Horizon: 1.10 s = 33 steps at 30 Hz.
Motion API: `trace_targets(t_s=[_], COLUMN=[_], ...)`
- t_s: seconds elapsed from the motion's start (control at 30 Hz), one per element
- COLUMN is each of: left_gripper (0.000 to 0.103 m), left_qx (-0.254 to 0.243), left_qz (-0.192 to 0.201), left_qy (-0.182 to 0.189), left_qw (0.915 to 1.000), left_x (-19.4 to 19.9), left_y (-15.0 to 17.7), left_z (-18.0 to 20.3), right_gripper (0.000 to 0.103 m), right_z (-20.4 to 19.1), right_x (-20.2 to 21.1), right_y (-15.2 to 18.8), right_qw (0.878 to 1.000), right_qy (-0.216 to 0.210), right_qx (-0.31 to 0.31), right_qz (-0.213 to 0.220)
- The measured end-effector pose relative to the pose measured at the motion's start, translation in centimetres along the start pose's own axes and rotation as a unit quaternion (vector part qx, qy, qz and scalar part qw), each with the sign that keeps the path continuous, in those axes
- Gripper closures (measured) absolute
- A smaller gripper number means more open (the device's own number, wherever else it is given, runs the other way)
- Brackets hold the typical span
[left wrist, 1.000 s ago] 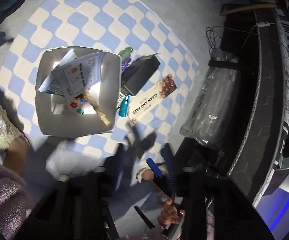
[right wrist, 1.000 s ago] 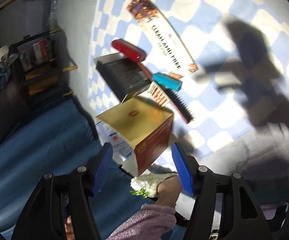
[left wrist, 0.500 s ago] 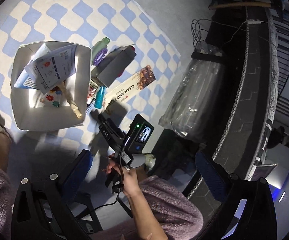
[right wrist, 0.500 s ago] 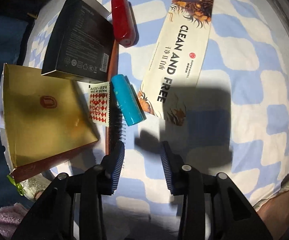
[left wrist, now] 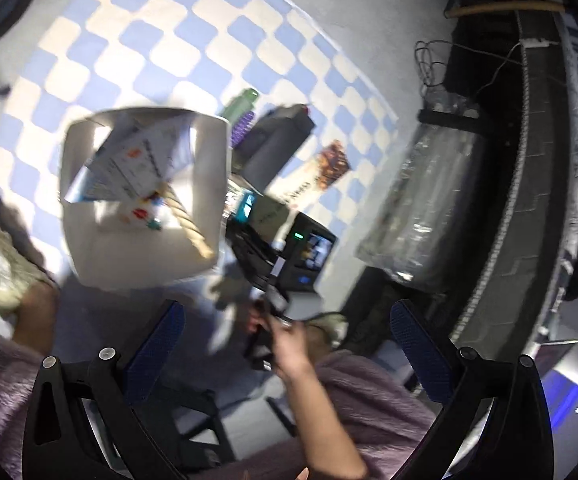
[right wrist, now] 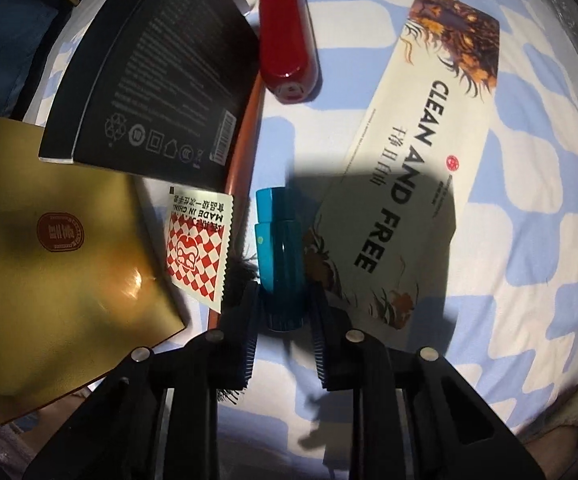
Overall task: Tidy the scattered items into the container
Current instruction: 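Grasp the teal bottle with the right gripper, then grasp the teal bottle with the left gripper while the right gripper releases it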
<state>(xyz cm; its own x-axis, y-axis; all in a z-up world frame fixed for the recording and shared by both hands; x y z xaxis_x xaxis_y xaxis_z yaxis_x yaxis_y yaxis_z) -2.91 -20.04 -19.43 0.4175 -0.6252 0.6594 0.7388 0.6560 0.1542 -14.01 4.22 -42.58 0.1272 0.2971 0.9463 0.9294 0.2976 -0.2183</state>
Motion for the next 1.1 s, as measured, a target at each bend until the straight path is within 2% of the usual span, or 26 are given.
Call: trace_targets(t_s=[0.07,0.2,0.23,0.3,0.37,0.43,0.5,0.53,0.6,0.77,0.87,0.93,1.0,1.03,1.07,1.1], left_gripper=[0.0,0.0,0.0,0.0,0.0,0.0,0.0,0.0,0.0,0.0,0.0,0.001,0.01,0.024,0.047,0.06], left_qx=[-0.022,-0.056,-0.066,-0.081,-0.069,-0.04,-0.023,-0.025,-0.042,-0.086,-0.078,-0.071,-0.067,-0.066,-0.067,-0.071], left_qz=[0.005,0.01,0.005,-0.013,-0.029,-0.041,-0.051,-0.054,-0.05,0.005,0.021,0.023,0.021,0.019,0.019,0.021], left_qy=[-0.012,-0.033,-0.038,-0.04,-0.025,-0.007,0.013,0.02,0.021,-0.001,0.017,0.031,0.049,0.056,0.062,0.063], left_qw=[0.9997,0.9978,0.997,0.9958,0.9969,0.9983,0.9984,0.998,0.9976,0.9963,0.9966,0.9967,0.9963,0.996,0.9956,0.9953], left_x=[-0.3,-0.9,-1.3,-2.3,-3.2,-4.1,-4.8,-5.0,-5.3,-4.1,-2.8,-2.1,-1.7,-1.6,-1.4,-1.4], left_y=[0.0,0.7,1.0,1.6,2.3,3.2,4.1,4.5,4.9,5.5,6.2,6.5,6.8,6.8,6.7,6.7], left_z=[0.5,1.3,1.8,2.4,2.5,2.0,2.2,2.5,3.3,4.7,4.9,4.7,4.5,4.3,4.2,4.2], right_gripper=[0.079,0.079,0.079,0.079,0.079,0.079,0.079,0.079,0.079,0.079,0.079,0.079,0.079,0.079,0.079,0.079], right_z=[0.9,3.9,5.0,7.1,8.6,8.4,8.1,5.5,3.3,-2.2,-4.0,-4.9,-5.8,-6.0,-6.3,-6.6], right_x=[1.0,4.9,6.2,8.9,11.8,14.8,18.0,18.9,20.8,26.2,28.3,29.1,29.5,29.5,29.6,29.7], right_y=[0.5,1.5,1.7,2.1,2.8,2.7,2.8,2.1,1.3,1.7,2.4,2.7,2.9,2.9,3.0,3.0], right_qw=[1.0,0.994,0.988,0.968,0.946,0.928,0.919,0.916,0.912,0.919,0.924,0.921,0.92,0.922,0.924,0.925], right_qy=[0.004,-0.04,-0.067,-0.121,-0.17,-0.213,-0.242,-0.252,-0.275,-0.304,-0.308,-0.316,-0.323,-0.32,-0.314,-0.309], right_qx=[-0.012,-0.099,-0.138,-0.216,-0.27,-0.293,-0.296,-0.294,-0.283,-0.207,-0.159,-0.142,-0.125,-0.115,-0.107,-0.1], right_qz=[-0.001,0.02,0.027,0.047,0.066,0.084,0.101,0.107,0.115,0.139,0.163,0.176,0.184,0.187,0.192,0.196])
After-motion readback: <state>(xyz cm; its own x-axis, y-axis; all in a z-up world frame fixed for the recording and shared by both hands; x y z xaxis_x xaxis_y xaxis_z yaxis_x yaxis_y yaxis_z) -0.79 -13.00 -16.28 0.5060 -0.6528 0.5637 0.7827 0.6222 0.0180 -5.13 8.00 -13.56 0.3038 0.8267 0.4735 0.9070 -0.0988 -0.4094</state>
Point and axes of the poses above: each gripper's, at about its wrist camera, not at the fingertips, and x roughly against the way its jaws point, z to its right, y to its underside, the point moved 1 cm from there along -x, roughly the way its jaws point, and after that the axes turned 15 degrees about z, right-handed, at the moved point
